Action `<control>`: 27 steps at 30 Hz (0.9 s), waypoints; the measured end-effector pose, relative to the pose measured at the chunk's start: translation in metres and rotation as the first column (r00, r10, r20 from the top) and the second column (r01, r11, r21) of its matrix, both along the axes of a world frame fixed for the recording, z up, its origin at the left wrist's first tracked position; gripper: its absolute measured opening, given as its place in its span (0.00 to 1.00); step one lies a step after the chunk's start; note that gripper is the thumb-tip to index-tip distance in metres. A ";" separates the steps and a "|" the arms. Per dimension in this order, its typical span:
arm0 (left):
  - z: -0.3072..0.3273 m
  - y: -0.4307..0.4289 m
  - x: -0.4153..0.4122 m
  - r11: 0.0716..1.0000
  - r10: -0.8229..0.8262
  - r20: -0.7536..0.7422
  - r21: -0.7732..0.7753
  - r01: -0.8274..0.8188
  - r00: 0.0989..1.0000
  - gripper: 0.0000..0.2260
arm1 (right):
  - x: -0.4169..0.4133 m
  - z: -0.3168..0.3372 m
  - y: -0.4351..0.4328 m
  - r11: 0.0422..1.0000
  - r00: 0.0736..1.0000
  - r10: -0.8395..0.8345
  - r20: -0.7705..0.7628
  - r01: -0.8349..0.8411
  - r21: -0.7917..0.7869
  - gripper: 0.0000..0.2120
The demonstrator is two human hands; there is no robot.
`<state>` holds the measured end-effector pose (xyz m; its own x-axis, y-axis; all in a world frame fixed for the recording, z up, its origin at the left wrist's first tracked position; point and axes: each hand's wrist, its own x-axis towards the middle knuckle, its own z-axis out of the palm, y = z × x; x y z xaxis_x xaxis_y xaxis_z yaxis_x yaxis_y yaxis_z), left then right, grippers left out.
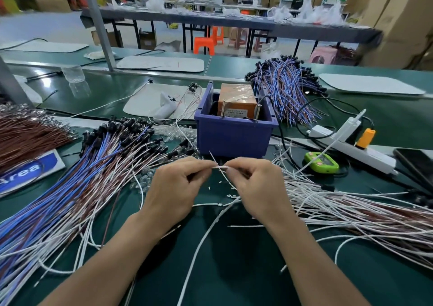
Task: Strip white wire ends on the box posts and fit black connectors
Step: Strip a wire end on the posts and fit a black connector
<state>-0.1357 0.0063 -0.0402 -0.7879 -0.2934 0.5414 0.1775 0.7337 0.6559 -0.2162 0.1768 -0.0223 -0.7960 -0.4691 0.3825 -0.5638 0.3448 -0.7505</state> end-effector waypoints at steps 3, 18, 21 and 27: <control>0.002 -0.005 -0.003 0.987 0.119 -0.013 0.109 -0.117 0.993 0.08 | -0.008 0.001 0.011 0.988 0.990 -0.092 0.109 0.104 -0.117 0.07; 0.011 0.008 0.005 0.913 -0.046 -0.030 0.404 0.055 0.998 0.10 | 0.034 0.007 -0.014 0.981 0.950 0.037 -0.309 0.025 0.194 0.22; 0.015 0.008 0.007 0.817 -0.047 -0.082 0.570 0.086 0.996 0.07 | 0.029 0.001 -0.014 0.999 0.992 0.020 -0.121 -0.016 0.035 0.06; 0.018 0.007 0.003 0.588 -0.191 -0.092 0.786 0.189 0.977 0.05 | 0.032 -0.001 -0.019 0.989 0.992 0.074 0.100 -0.060 -0.138 0.12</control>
<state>-0.1328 0.0134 -0.0221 -0.8775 -0.4474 0.1726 0.2490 -0.1177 0.9613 -0.1842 0.1582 -0.0231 -0.8034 -0.4730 0.3618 -0.4982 0.2011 -0.8434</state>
